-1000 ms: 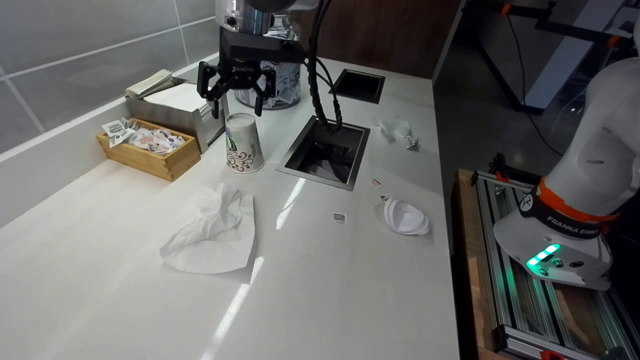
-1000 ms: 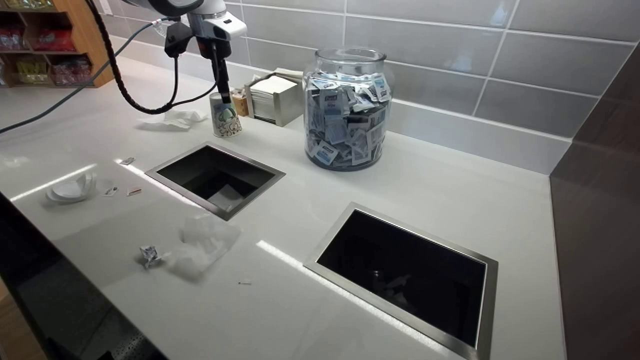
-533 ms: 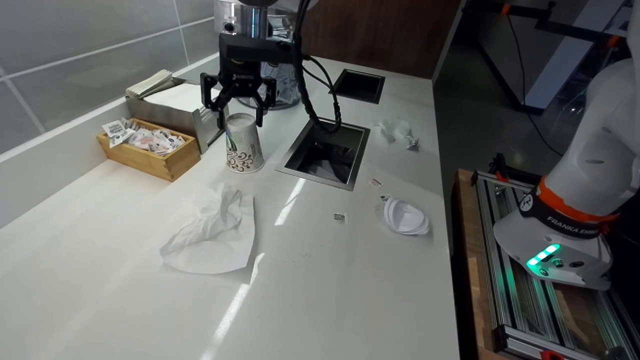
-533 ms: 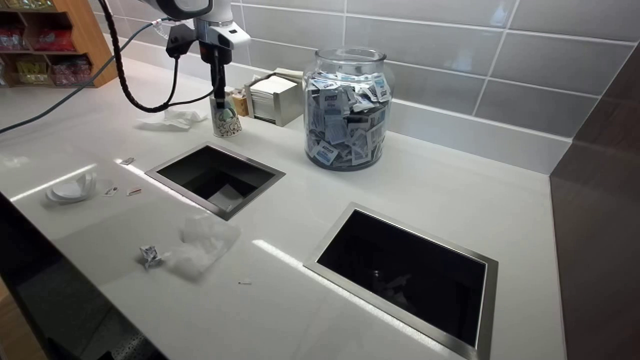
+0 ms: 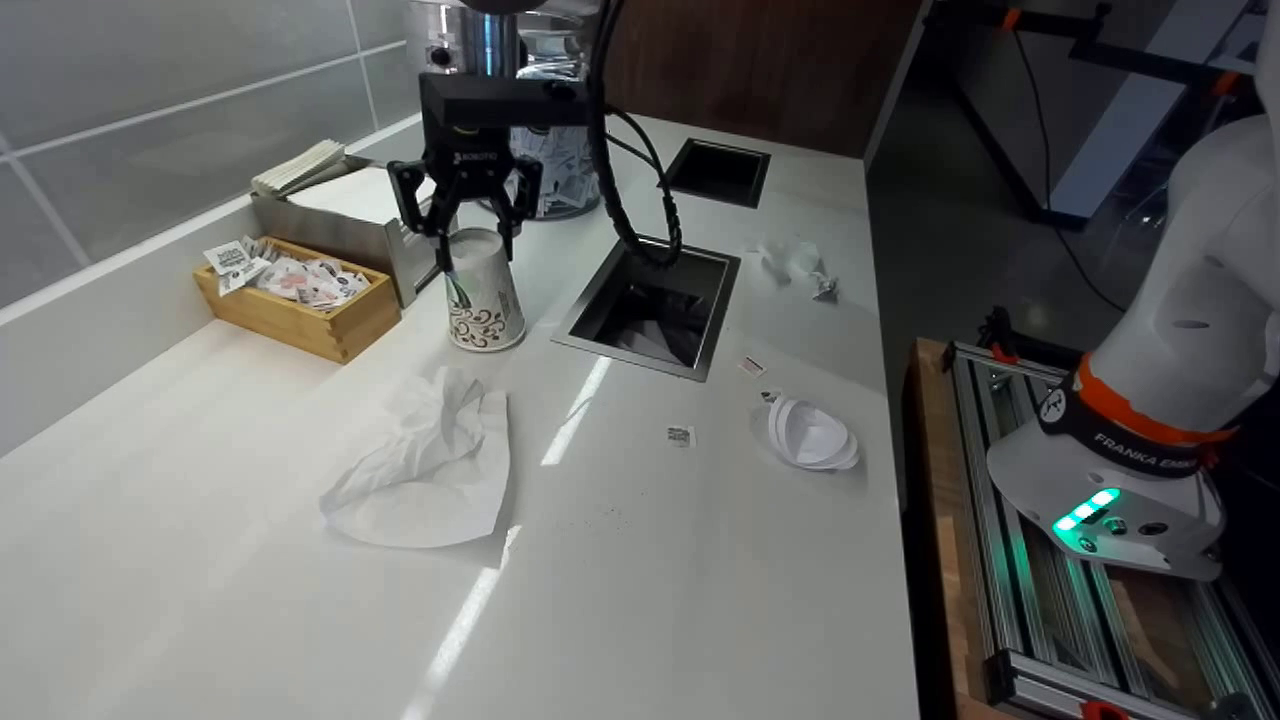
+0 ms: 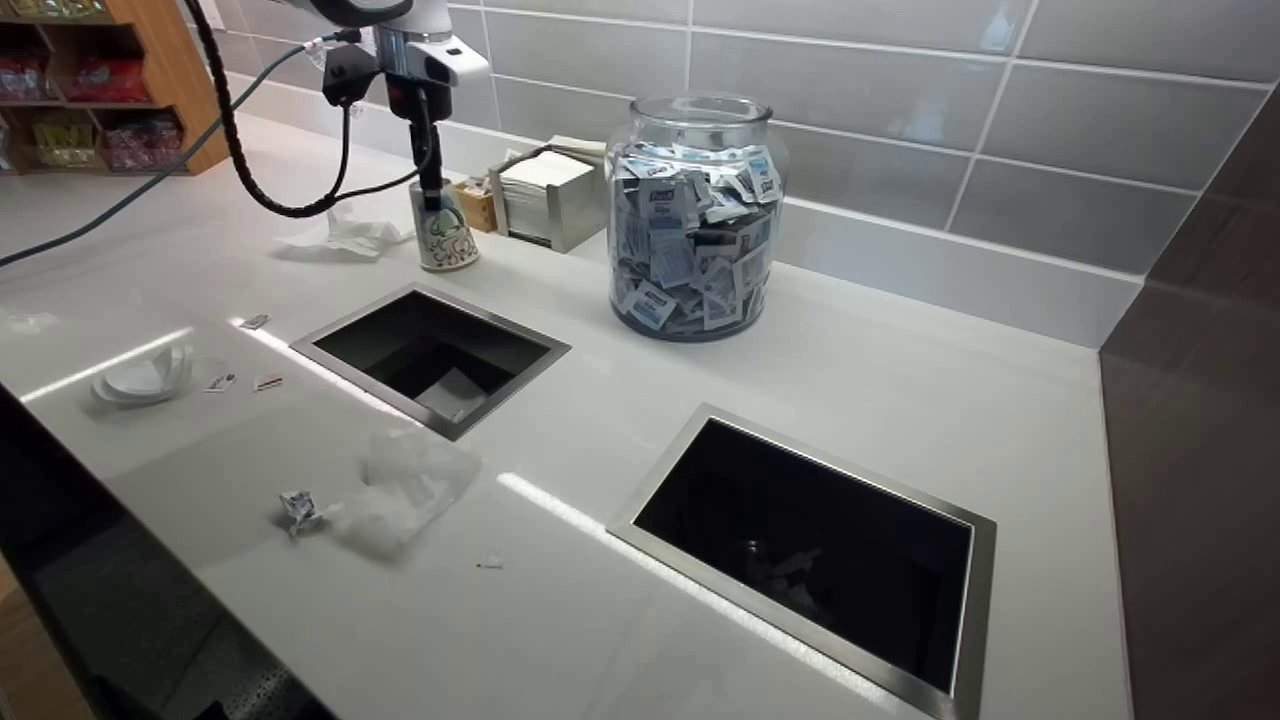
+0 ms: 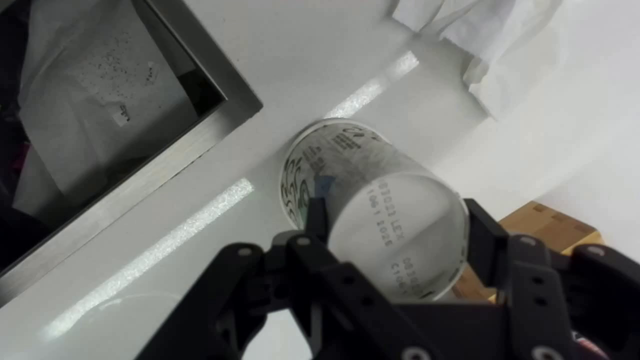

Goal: Turn the paper cup over

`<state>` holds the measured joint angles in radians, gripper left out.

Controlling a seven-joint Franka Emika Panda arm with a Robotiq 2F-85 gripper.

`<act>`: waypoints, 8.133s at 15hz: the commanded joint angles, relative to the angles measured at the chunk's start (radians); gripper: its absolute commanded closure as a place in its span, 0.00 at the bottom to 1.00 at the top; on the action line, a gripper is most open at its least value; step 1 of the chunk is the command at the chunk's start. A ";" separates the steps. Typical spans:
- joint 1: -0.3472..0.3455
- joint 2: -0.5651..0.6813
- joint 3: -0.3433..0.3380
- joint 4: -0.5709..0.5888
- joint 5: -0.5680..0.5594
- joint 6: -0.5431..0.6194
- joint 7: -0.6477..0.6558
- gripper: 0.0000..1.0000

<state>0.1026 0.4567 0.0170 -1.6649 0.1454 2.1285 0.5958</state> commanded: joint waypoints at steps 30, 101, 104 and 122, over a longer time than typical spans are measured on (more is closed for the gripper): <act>0.175 -0.175 0.032 -0.426 -1.226 0.223 1.077 0.00; 0.000 -0.193 -0.045 -0.257 -0.026 0.155 -0.062 0.99; 0.029 -0.269 -0.044 -0.388 -0.145 0.333 -0.044 0.99; 0.095 -0.345 -0.202 -0.634 -0.880 0.842 0.565 0.99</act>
<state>0.1720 0.1227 -0.1587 -2.2768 -0.6452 2.9552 1.0549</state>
